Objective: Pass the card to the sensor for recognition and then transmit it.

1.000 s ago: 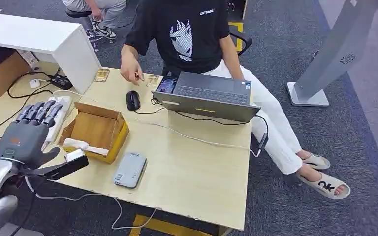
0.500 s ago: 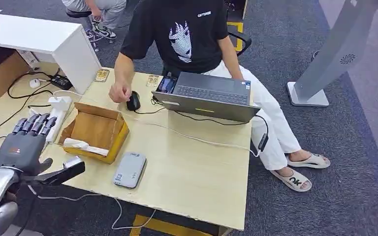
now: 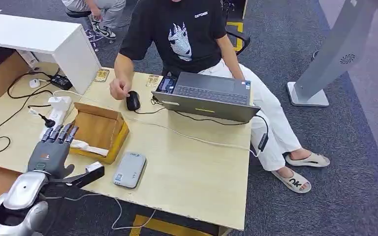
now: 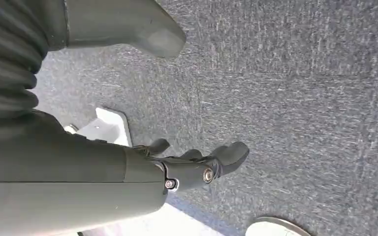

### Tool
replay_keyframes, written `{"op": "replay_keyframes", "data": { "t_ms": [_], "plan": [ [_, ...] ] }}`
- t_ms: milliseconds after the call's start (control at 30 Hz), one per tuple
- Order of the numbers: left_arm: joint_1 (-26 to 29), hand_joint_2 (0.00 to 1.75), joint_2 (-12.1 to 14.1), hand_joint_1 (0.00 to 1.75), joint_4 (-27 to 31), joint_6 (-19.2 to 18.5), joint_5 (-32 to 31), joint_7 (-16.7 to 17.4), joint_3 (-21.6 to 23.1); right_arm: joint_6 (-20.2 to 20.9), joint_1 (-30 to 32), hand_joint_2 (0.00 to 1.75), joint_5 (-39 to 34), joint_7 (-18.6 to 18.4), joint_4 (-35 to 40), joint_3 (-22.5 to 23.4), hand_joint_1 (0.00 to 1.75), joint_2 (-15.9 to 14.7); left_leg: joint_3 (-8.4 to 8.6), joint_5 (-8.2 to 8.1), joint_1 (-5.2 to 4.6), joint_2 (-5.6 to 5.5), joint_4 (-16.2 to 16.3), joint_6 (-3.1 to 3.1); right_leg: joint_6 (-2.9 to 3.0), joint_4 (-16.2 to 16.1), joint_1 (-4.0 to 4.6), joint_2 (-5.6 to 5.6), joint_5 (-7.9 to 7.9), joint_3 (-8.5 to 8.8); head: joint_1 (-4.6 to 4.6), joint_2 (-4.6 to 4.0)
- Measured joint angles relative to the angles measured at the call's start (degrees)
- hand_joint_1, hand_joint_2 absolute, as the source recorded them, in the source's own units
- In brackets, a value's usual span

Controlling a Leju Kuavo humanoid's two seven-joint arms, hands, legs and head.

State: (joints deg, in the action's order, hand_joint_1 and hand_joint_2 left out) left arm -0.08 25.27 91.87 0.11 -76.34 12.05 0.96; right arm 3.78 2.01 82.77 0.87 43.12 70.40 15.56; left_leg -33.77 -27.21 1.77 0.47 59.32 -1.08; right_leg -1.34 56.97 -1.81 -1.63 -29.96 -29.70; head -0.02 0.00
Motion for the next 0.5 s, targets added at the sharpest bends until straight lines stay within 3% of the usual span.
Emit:
{"op": "replay_keyframes", "data": {
  "t_ms": [500],
  "plan": [
    [-3.2,1.75,-1.7,0.00,-2.5,-1.2,-1.7,-0.3,3.5,-1.6,-0.1,1.75,0.8,1.7,-0.5,0.0,0.00,0.0,0.00,0.00,0.00,0.01,0.0,0.00,0.00,0.0,0.00,0.01,0.00,0.11,0.00,0.00]
  ]
}}
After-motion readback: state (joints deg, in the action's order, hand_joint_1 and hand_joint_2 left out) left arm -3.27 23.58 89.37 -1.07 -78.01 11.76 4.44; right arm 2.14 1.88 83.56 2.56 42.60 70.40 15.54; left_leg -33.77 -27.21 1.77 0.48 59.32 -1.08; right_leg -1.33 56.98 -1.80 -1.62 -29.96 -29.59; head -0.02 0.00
